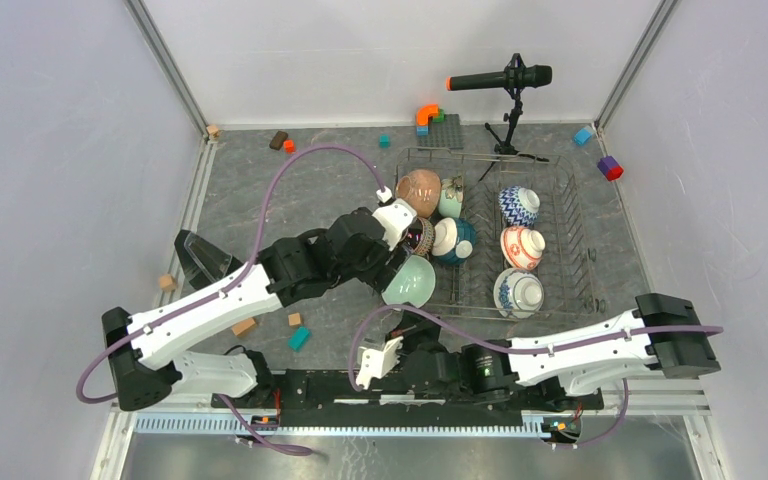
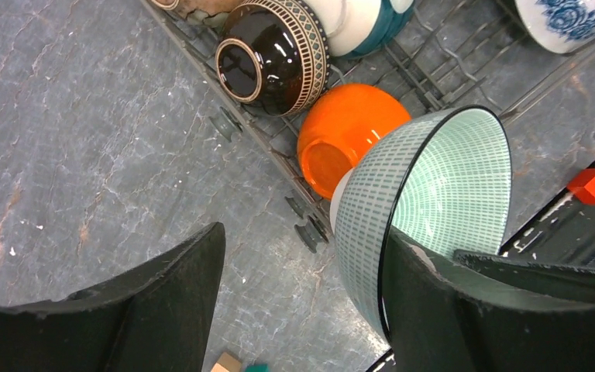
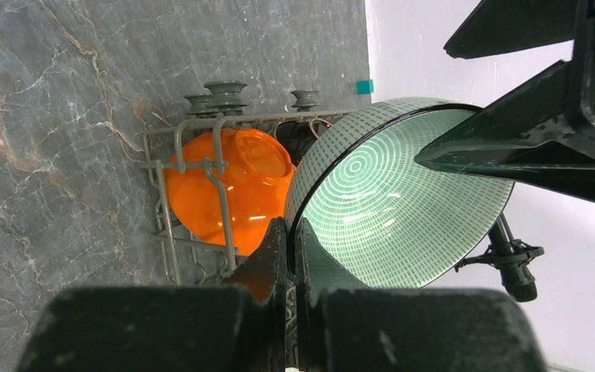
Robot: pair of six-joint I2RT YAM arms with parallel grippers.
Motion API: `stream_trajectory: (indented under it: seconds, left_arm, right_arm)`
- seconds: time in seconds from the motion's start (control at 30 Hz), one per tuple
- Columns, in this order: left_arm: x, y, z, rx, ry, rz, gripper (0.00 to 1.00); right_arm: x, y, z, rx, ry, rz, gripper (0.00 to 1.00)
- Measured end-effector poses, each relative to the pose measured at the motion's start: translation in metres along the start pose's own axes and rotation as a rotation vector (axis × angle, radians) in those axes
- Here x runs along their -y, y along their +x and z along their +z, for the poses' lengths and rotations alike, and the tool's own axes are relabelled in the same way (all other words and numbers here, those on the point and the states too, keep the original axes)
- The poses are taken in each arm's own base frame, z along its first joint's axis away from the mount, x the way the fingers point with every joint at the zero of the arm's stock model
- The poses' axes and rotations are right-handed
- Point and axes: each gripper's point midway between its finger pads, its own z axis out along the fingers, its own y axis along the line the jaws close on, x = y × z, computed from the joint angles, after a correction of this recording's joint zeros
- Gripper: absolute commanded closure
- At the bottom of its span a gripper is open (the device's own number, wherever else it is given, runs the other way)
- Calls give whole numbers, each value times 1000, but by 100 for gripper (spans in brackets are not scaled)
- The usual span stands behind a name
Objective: Unload the bowls from the dish rack
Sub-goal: Place the bowl at the center of the board.
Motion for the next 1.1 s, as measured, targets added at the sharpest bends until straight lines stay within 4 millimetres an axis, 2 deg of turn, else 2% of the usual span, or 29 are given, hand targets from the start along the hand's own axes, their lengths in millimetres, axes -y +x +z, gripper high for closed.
stream_trajectory:
  seconds: [0.4,0.5,0.53,0.6,0.7,0.77,0.8,0.83,0.93,1.0,1.1]
  left_arm:
    - [-2,5,3,-18,-53,28,49]
    - [1,4,2,-17,-47,32,59]
    - [3,5,3,-20,-42,39,68]
    - [5,6,3,-21,-37,39,77]
    - [8,6,4,-22,-29,43,96]
    - [6,7,5,-28,-39,51,98]
    - [5,9,6,-35,-44,55,98]
    - [5,10,6,-40,-45,56,98]
    - [4,10,6,-43,-47,57,98]
    - [2,13,6,-54,-53,57,98]
    - [0,15,5,-60,-59,59,98]
  right_arm:
    - [0,-8,2,-24,6,-31,100]
    - [1,-9,2,-26,7,-33,100]
    - [1,-11,3,-25,8,-31,100]
    - [1,-11,3,-26,8,-33,100]
    - [3,-15,3,-19,9,-25,100]
    - [4,-20,1,-6,14,-19,100]
    - [5,-22,1,-2,14,-15,97]
    - [5,-23,0,1,13,-15,87]
    - [4,-24,0,3,16,0,48]
    - [7,-24,-1,1,33,25,30]
    - [9,-26,-2,15,37,77,15]
